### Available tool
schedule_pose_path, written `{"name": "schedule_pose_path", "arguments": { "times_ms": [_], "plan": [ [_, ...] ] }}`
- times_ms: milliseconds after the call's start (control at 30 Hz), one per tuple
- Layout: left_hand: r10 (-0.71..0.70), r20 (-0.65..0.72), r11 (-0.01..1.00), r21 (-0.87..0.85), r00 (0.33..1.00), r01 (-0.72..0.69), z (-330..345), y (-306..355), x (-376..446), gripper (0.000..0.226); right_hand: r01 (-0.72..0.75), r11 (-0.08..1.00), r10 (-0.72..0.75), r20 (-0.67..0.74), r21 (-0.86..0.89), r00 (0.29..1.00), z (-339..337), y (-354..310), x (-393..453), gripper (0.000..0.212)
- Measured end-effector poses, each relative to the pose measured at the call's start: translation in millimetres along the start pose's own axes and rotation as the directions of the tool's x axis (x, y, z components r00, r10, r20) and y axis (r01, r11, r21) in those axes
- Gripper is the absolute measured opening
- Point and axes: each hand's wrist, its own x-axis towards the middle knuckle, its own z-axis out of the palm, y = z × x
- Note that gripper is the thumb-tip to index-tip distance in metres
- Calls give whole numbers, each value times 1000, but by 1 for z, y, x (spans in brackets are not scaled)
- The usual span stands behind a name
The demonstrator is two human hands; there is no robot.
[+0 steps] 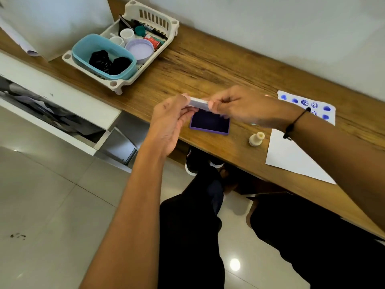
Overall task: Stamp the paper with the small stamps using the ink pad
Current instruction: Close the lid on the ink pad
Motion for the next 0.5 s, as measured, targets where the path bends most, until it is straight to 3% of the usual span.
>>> {"name": "schedule_pose_path", "arguments": {
  "times_ms": [67,167,200,267,333,433,500],
  "plan": [
    [-5,61,1000,29,998,3,-5,-7,0,16,-52,996,47,74,69,996,-1,3,-1,19],
    [-20,163,989,149,986,-4,-13,-14,2,36,-130,990,124,101,55,987,-2,9,2,30],
    [-29,183,974,226,983,-13,-17,-13,3,46,-143,990,143,68,-7,987,-1,11,3,36],
    [-22,177,904,424,984,-56,-27,-7,8,67,-130,945,118,-59,-300,991,4,18,8,47],
    [5,195,757,640,981,-131,-33,-1,13,77,-119,837,32,-168,-534,985,14,24,12,56],
    [-70,338,358,887,939,-292,-32,0,22,85,-123,783,-53,-263,-610,963,30,30,18,56],
    [-142,377,163,921,915,-354,-27,-2,29,94,-135,771,-94,-322,-622,942,37,33,21,54]
  ]
}}
